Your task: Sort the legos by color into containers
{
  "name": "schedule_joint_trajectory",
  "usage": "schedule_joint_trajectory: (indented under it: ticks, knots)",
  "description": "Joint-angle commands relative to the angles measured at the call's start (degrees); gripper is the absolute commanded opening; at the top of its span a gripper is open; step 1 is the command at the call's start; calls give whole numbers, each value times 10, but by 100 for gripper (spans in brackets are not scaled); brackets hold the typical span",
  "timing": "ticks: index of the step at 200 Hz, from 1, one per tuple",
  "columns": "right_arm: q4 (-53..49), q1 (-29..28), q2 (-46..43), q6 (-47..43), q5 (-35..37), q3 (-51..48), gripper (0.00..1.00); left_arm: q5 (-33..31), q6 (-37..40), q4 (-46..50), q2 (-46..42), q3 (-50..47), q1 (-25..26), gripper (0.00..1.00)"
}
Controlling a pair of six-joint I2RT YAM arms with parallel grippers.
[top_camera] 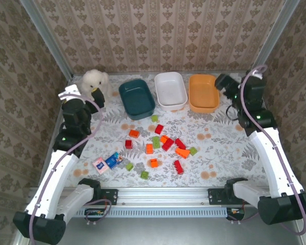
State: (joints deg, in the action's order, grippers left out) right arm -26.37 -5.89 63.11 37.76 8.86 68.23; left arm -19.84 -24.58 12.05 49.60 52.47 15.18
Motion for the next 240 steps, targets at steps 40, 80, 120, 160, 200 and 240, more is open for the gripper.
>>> schedule_joint_trajectory:
  ticks: [40,80,120,160,200,240]
  knots:
    - [-301,-103,39,227,-85,-91,85,297,-116,194,86,-24,105,100]
    - [-231,-129,85,297,-155,-188,81,345,-120,175,101,-57,219,100]
    - [-159,-139,152,324,-214,-226,77,375,-127,139,108,-72,258,100]
    - [-127,-156,189,355,-222,-235,66,360,-137,135,106,-78,269,100]
    - [-102,-157,215,363,-230,-237,63,351,-137,134,106,-76,273,100]
    - [-95,-158,241,366,-231,-226,52,350,-137,134,106,-74,276,100]
